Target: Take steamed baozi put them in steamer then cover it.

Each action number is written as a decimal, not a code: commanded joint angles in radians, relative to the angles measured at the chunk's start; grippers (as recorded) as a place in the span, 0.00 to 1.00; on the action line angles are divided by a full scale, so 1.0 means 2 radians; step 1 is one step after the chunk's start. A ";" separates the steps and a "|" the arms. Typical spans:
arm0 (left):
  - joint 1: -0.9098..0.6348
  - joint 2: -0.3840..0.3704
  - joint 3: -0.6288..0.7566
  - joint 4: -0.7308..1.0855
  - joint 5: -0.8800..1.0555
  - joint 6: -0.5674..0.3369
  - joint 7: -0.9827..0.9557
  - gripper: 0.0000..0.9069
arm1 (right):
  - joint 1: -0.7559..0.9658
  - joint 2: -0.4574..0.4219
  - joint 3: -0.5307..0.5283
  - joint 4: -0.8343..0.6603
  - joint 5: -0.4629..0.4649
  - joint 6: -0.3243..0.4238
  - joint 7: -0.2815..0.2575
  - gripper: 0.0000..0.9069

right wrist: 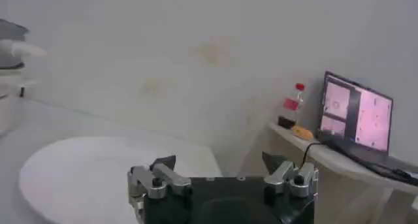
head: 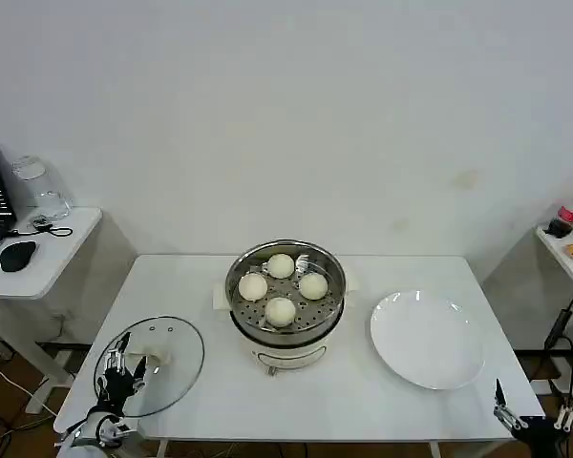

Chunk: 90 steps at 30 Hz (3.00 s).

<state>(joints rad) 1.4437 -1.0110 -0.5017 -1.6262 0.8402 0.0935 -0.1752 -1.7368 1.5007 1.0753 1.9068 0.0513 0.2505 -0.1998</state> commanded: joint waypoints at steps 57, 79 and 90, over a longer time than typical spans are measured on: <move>-0.025 -0.049 -0.048 -0.081 0.114 0.023 -0.041 0.00 | 0.008 -0.004 -0.015 0.004 -0.010 0.003 -0.002 1.00; -0.192 0.007 0.116 -0.156 0.127 0.166 0.118 0.00 | 0.020 0.011 -0.047 0.011 -0.046 -0.008 -0.001 1.00; -0.277 -0.098 0.177 -0.128 0.237 0.213 0.201 0.00 | 0.023 0.032 -0.074 0.006 -0.070 -0.009 0.004 1.00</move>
<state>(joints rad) 1.0650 -1.0473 -0.2981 -1.9007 1.1275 0.4197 0.0611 -1.6951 1.5440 0.9602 1.9251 -0.0601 0.2343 -0.1946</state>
